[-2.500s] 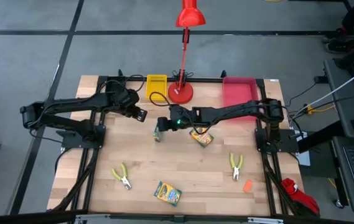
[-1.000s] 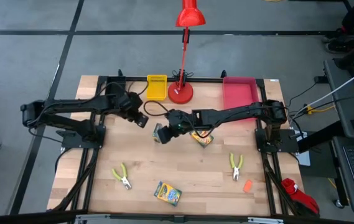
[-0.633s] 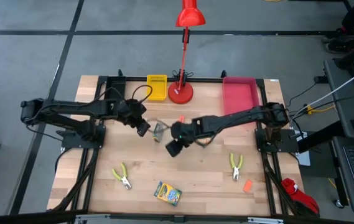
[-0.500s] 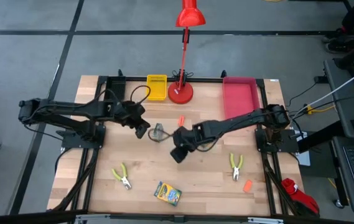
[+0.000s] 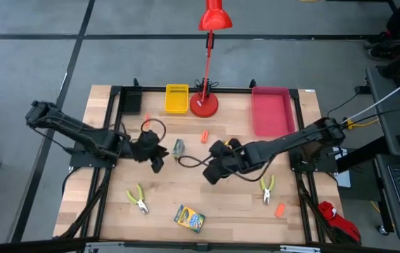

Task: Pick & Place School Supplies
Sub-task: Put the yellow crayon box into the red bin

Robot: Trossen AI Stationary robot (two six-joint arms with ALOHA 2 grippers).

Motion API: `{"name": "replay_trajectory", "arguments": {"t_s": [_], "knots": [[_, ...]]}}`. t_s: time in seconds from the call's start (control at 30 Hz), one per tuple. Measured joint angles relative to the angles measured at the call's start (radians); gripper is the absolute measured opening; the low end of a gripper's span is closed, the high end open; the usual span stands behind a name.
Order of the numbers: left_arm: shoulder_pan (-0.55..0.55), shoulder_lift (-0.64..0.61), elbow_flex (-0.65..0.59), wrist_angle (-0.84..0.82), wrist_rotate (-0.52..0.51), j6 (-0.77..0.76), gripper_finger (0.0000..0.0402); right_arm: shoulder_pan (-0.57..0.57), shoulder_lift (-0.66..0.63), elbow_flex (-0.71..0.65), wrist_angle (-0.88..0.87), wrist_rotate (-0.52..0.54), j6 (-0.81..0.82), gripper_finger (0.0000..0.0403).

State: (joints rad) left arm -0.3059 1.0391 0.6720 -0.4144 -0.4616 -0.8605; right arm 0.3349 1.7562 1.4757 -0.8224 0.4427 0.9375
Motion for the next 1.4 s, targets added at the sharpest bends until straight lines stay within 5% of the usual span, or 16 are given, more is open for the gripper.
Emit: {"name": "replay_trajectory", "arguments": {"t_s": [0.63, 0.8, 1.03, 1.4], "knots": [[-0.38, 0.465, 0.0, 0.081, -0.227, -0.732, 0.0149, -0.013, -0.26, 0.0, -0.144, 0.098, -0.034, 0.0164], [-0.465, 0.552, 0.0, 0.182, -0.398, -0.729, 0.0138, -0.012, -0.31, 0.0, -0.144, 0.116, -0.036, 0.0164], [-0.432, 0.708, 0.0, 0.31, -0.573, -0.583, 0.0144, 0.012, -0.347, 0.0, -0.155, 0.117, 0.001, 0.0164], [-0.371, 0.837, 0.003, 0.385, -0.507, -0.638, 0.0157, 0.025, -0.38, 0.0, -0.169, 0.088, 0.06, 0.0164]]}}
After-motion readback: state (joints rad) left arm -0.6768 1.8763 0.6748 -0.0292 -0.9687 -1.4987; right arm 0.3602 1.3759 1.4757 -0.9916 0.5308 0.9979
